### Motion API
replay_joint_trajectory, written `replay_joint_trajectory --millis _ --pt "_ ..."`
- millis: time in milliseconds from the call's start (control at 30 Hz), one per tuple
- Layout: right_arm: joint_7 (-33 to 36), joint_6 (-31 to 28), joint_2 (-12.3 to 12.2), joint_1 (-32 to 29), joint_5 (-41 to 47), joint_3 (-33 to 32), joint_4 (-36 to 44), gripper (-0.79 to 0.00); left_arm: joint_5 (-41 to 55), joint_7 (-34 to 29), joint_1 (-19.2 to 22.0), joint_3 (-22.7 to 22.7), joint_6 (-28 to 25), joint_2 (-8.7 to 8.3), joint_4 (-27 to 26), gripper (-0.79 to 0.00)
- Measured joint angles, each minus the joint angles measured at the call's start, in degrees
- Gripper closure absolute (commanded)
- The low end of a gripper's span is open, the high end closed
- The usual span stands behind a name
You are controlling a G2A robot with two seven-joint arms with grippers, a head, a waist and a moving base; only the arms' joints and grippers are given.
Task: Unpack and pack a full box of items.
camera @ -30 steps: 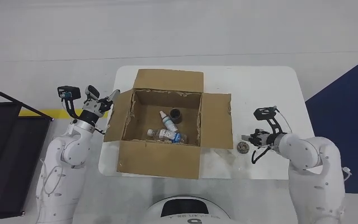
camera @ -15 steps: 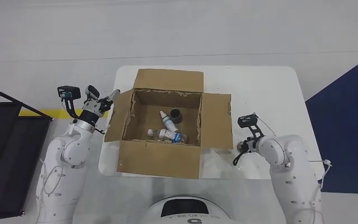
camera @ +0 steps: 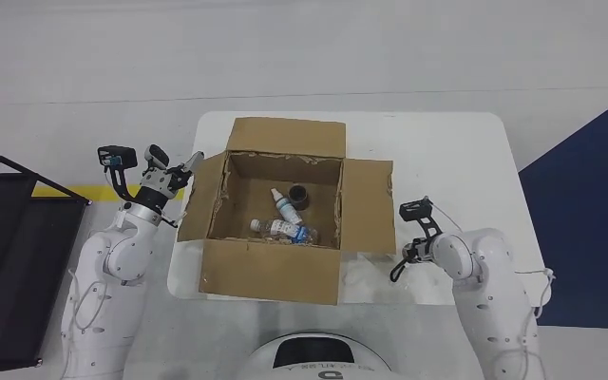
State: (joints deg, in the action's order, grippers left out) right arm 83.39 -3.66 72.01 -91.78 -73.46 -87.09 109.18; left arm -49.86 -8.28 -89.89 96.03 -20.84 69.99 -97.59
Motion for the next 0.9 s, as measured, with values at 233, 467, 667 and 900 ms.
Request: replay_joint_trajectory --millis 233,467,667,900 --pt "0.6 1.3 -0.2 0.4 -1.3 0.9 -0.4 -0.083 0.0 0.0 0.0 0.0 0.0 0.0 0.0 -0.785" --pt "-1.1 3.3 -0.3 0.8 -1.3 0.0 0.3 0.0 0.0 0.0 0.0 0.0 0.0 0.0 0.0 -0.785" --pt "-3.9 5.2 -0.6 0.3 1.1 -3.6 2.0 0.0 0.0 0.0 0.0 0.0 0.0 0.0 0.0 -0.785" --pt "-3.7 5.2 -0.8 1.0 3.0 -4.3 1.6 -0.175 0.0 0.0 0.0 0.0 0.0 0.0 0.0 -0.785"
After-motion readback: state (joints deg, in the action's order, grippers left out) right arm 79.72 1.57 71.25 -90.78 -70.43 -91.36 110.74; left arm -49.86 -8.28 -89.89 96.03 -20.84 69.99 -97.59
